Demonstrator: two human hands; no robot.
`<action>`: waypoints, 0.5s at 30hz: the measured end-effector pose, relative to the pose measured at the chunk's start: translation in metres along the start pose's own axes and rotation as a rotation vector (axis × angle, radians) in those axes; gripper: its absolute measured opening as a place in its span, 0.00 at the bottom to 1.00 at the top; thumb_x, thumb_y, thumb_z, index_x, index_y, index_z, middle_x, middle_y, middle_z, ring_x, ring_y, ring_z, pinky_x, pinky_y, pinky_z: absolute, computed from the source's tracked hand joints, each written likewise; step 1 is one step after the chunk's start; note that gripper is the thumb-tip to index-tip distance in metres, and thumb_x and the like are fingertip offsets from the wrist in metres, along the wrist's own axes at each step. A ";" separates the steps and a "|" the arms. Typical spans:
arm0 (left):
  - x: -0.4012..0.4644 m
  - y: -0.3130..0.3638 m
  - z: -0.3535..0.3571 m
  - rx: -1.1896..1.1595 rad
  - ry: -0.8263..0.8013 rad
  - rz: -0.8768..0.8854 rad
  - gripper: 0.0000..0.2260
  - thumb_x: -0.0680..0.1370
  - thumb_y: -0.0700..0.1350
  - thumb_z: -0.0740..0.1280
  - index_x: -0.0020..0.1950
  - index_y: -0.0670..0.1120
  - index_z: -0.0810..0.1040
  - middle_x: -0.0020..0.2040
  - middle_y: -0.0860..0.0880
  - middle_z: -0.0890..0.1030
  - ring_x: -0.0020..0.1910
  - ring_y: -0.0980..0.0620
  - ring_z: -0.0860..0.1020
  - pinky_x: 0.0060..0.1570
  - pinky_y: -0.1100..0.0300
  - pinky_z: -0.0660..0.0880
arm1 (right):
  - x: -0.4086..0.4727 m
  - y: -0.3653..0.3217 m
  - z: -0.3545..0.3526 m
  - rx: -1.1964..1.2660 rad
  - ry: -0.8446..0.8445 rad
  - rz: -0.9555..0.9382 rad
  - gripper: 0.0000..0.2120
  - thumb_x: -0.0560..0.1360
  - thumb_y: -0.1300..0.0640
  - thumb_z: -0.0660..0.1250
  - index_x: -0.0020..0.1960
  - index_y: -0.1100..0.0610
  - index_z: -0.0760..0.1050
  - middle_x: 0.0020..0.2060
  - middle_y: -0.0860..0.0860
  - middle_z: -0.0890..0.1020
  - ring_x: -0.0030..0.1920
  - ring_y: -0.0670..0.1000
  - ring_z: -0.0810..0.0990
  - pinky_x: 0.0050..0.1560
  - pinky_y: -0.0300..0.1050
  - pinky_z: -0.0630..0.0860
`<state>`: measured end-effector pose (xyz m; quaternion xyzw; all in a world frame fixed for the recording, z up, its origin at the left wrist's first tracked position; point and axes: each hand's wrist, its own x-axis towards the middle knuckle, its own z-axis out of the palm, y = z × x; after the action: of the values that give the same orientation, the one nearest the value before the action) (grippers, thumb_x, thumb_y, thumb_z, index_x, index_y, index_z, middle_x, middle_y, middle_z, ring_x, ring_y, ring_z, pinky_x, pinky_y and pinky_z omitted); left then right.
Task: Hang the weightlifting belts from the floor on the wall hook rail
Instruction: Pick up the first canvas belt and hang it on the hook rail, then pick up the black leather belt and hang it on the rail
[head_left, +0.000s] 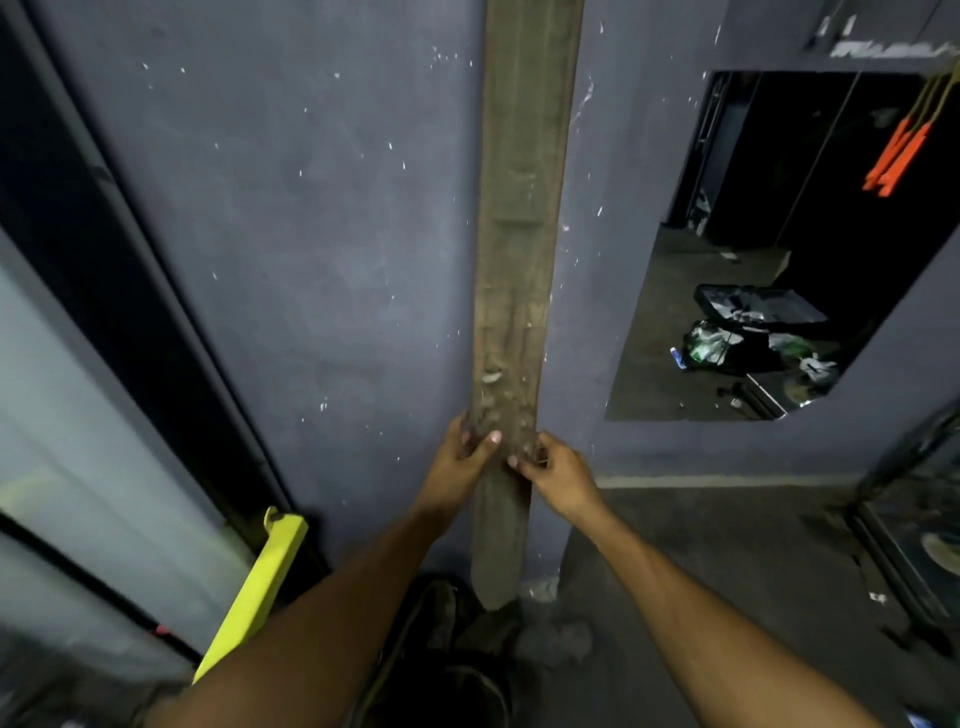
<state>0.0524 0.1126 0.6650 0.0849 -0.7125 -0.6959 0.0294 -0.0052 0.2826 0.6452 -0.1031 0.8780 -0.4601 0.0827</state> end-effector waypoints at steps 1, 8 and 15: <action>-0.010 -0.009 -0.001 0.005 0.027 -0.041 0.28 0.82 0.49 0.70 0.79 0.47 0.65 0.70 0.52 0.77 0.70 0.51 0.77 0.66 0.55 0.74 | -0.007 0.015 0.005 -0.056 -0.064 0.073 0.19 0.75 0.42 0.75 0.58 0.54 0.77 0.50 0.51 0.87 0.51 0.53 0.85 0.54 0.50 0.82; -0.074 -0.102 -0.024 0.054 0.196 -0.360 0.24 0.81 0.42 0.70 0.75 0.37 0.67 0.72 0.37 0.74 0.67 0.41 0.76 0.64 0.49 0.74 | -0.057 0.113 0.057 -0.029 -0.274 0.339 0.24 0.69 0.41 0.79 0.56 0.52 0.75 0.57 0.55 0.82 0.61 0.61 0.82 0.63 0.58 0.80; -0.119 -0.192 -0.053 0.108 0.194 -0.529 0.25 0.74 0.57 0.76 0.62 0.41 0.82 0.56 0.45 0.85 0.61 0.41 0.83 0.61 0.51 0.79 | -0.101 0.105 0.090 0.021 -0.383 0.411 0.13 0.77 0.52 0.76 0.54 0.58 0.78 0.55 0.58 0.83 0.57 0.61 0.84 0.60 0.61 0.82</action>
<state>0.1933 0.0764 0.4847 0.3354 -0.6957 -0.6289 -0.0895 0.1030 0.2957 0.5135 -0.0069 0.8441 -0.4149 0.3396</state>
